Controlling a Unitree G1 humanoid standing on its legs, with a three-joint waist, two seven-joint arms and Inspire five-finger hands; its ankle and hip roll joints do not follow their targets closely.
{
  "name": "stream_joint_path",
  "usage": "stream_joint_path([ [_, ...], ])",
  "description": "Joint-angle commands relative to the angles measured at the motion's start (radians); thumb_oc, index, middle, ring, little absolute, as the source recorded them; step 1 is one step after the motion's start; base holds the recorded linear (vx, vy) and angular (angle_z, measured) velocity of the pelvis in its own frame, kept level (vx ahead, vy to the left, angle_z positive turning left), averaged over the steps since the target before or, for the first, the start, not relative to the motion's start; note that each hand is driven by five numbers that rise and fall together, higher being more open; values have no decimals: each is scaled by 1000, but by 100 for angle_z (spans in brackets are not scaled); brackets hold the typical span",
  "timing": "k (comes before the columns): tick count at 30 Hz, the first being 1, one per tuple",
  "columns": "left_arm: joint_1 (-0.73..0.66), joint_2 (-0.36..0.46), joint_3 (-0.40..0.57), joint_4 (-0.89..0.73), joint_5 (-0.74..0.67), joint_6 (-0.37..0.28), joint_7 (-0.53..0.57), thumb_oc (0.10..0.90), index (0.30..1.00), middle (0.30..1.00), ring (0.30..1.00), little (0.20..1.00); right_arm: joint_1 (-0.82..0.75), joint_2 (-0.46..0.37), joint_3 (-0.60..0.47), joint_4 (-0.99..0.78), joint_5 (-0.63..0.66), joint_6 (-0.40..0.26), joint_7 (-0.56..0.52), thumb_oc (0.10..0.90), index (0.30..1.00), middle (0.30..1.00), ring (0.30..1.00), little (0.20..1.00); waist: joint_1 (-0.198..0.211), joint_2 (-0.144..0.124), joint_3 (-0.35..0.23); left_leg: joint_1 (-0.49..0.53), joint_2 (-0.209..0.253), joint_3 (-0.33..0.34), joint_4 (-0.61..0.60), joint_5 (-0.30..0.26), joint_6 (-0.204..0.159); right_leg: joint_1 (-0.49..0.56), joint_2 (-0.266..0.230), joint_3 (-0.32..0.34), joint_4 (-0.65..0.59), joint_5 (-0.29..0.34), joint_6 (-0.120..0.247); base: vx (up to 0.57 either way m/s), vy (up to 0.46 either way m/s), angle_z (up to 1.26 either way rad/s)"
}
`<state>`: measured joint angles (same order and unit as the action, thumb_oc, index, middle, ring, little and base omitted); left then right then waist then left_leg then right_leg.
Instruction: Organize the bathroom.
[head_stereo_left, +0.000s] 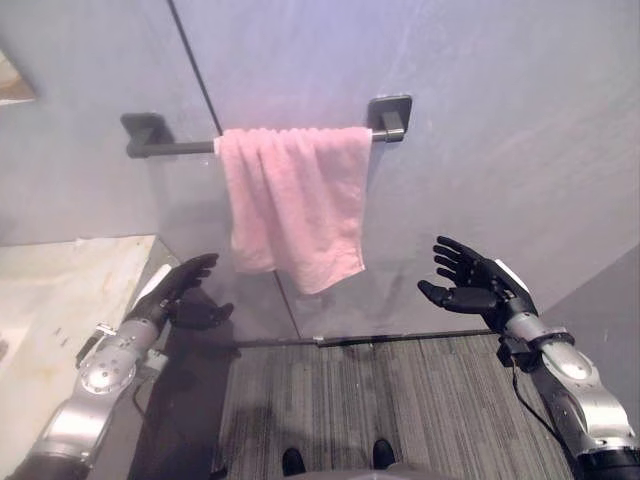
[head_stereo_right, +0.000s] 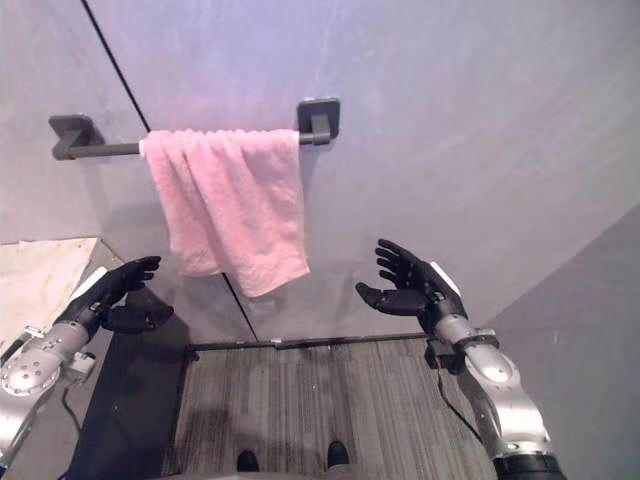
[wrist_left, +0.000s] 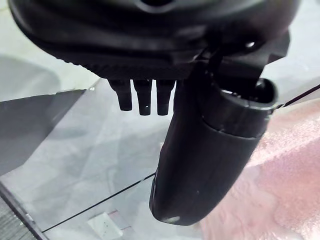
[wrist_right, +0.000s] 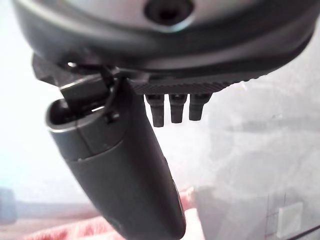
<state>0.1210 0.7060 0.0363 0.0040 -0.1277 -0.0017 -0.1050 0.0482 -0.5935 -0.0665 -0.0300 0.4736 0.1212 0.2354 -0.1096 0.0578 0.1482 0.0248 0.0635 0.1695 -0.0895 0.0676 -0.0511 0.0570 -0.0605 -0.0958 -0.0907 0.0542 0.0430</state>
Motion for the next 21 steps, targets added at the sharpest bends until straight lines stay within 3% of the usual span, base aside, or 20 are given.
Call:
stream_joint_path([
  [1,-128,55,138,-91,-49,-137,67,800,900,900,900,900,-142,-70,7,-108,-28,-36,45,800,900,900,900,900,9,-29,-70,35,86,38,4,-8,-36,-55,-21,3,4,-6,56,12,-12,13],
  [10,-154,55,110,-125,-100,-150,64,800,900,900,900,900,-256,-107,118,-137,-112,-8,45,800,900,900,900,900,38,-42,-79,39,88,18,2,-10,-36,-42,-20,-4,3,-10,58,8,-7,3],
  [16,-237,103,59,-126,-136,-170,67,800,900,900,900,900,-387,-150,211,-135,-116,22,16,800,900,900,900,900,49,-48,-92,47,94,13,2,-11,-39,-30,-19,-15,3,-14,62,31,-13,7],
  [21,-280,118,34,-120,-193,-146,74,800,900,900,900,900,-456,-162,263,-128,-116,30,-10,800,900,900,900,900,54,-50,-100,48,95,12,2,-12,-40,-28,-22,-19,3,-16,66,13,-6,5],
])
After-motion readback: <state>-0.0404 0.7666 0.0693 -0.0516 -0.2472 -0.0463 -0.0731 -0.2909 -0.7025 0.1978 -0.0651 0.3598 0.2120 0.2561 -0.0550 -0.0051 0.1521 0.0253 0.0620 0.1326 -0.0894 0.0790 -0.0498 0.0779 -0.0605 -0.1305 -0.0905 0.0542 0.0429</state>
